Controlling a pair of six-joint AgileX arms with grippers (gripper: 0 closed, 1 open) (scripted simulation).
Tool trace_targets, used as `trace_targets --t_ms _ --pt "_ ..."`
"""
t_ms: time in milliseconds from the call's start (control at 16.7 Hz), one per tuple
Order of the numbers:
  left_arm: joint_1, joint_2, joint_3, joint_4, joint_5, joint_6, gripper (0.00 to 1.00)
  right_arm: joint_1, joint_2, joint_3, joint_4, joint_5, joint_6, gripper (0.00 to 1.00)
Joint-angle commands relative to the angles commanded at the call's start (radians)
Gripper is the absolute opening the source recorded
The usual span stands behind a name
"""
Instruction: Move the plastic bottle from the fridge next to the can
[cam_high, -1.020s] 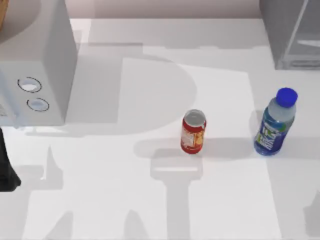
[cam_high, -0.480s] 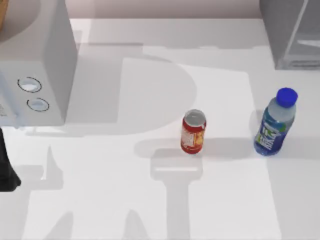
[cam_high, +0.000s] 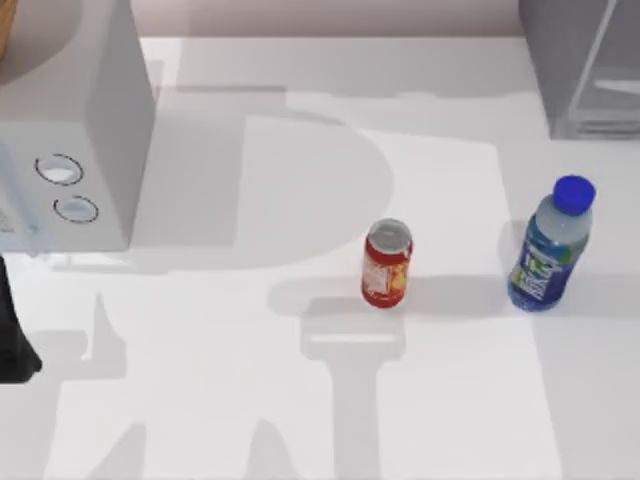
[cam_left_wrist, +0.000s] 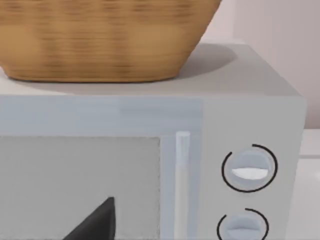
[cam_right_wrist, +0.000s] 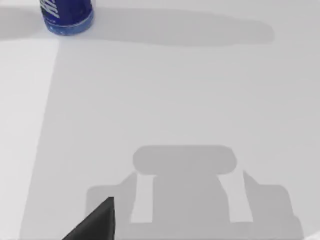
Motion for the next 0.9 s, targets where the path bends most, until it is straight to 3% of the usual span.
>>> trace_targets --t_ms 360,900 --pt "0.0 0.0 0.0 0.0 0.0 0.0 1.0 -0.323 0.35 0.124 0.012 -0.161 -0.344 1.0" --pt "0.0 0.0 0.0 0.0 0.0 0.0 1.0 -1.059 1.191 0.387 0.02 -0.554 -1.156 1.0"
